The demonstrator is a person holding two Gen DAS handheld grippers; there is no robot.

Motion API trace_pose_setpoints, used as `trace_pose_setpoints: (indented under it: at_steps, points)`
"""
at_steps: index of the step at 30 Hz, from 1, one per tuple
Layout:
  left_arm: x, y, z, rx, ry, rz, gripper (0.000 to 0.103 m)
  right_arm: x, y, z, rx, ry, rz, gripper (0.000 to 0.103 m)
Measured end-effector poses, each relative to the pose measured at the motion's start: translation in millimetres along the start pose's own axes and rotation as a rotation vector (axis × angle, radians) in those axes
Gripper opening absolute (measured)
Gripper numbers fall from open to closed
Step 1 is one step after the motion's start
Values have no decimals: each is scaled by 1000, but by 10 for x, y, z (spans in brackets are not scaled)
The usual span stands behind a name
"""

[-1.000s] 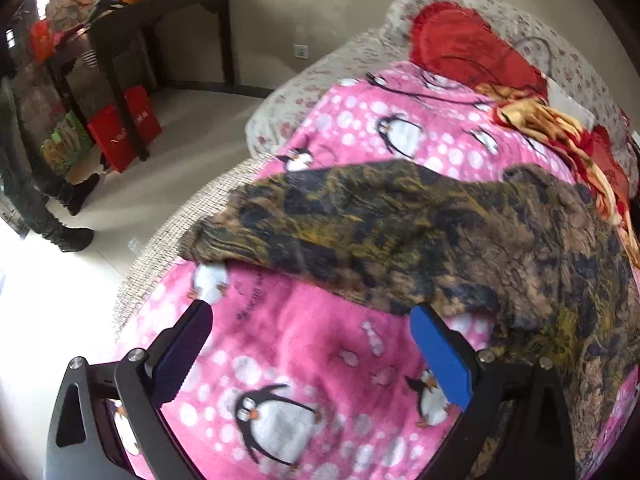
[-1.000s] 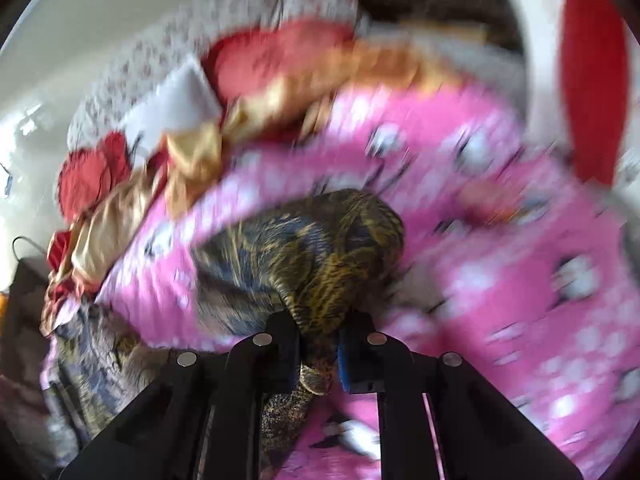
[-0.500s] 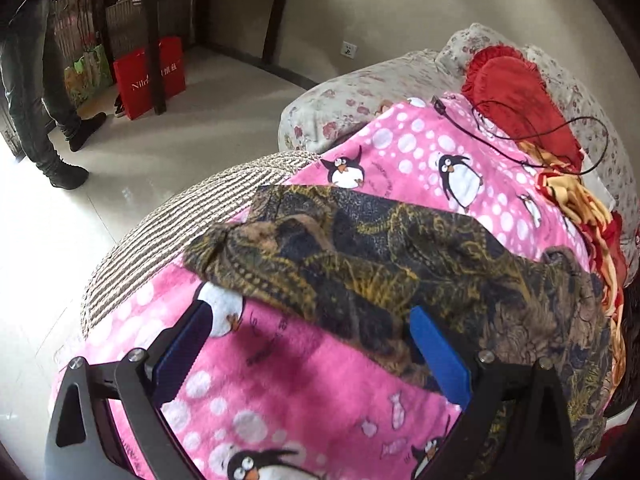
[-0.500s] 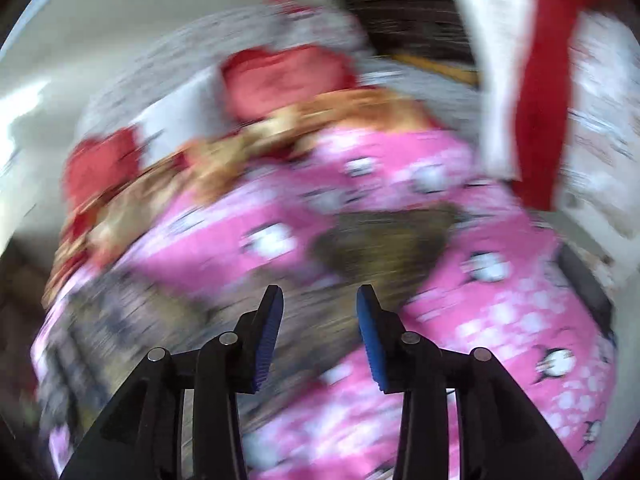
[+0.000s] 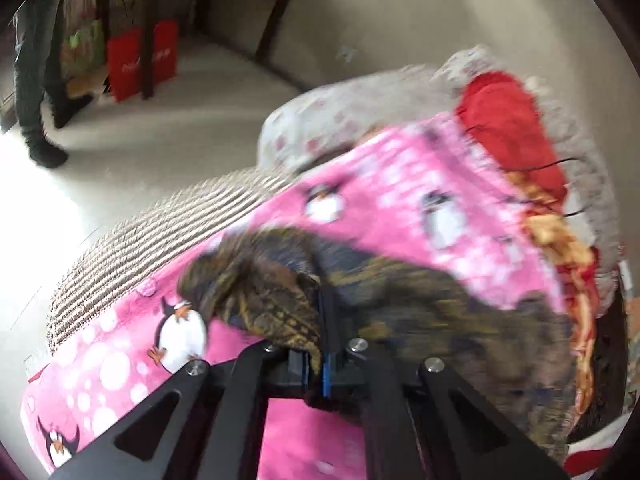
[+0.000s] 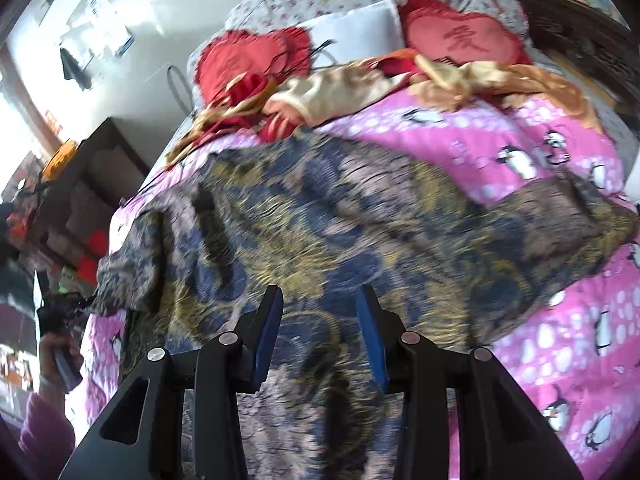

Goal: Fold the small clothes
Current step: 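Close the left gripper on the opposite side edge of the shirt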

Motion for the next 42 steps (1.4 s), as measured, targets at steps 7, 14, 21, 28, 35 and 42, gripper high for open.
trace_pose_setpoints:
  at_steps: [7, 14, 21, 28, 35, 42]
  points:
    - [-189, 1072, -987, -194, 197, 265, 4, -86, -73, 109, 35, -30, 11, 32]
    - [-970, 2266, -1179, -329, 146, 538, 4, -103, -9, 26, 40, -20, 30, 32]
    - [-1515, 2708, -1009, -305, 96, 658, 4, -171, 120, -84, 26, -29, 33, 32]
    - [-1714, 2786, -976, -292, 86, 692, 4, -197, 199, -117, 28, -28, 56, 32]
    - [-1773, 2827, -943, -296, 72, 704, 4, -195, 170, -105, 30, -32, 51, 32]
    - [-1877, 2885, -908, -301, 60, 725, 4, -216, 175, -70, 31, -41, 52, 32]
Point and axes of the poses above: each gripper's, at about its wrist camera, not at the fingertips, and z roughly the way its jaws point, y to its right, x to its top, the point moved 7 cm from there along z, roughly the way its jaws point, and after that the axes turned 7 degrees about x, right-handed, at the moved point
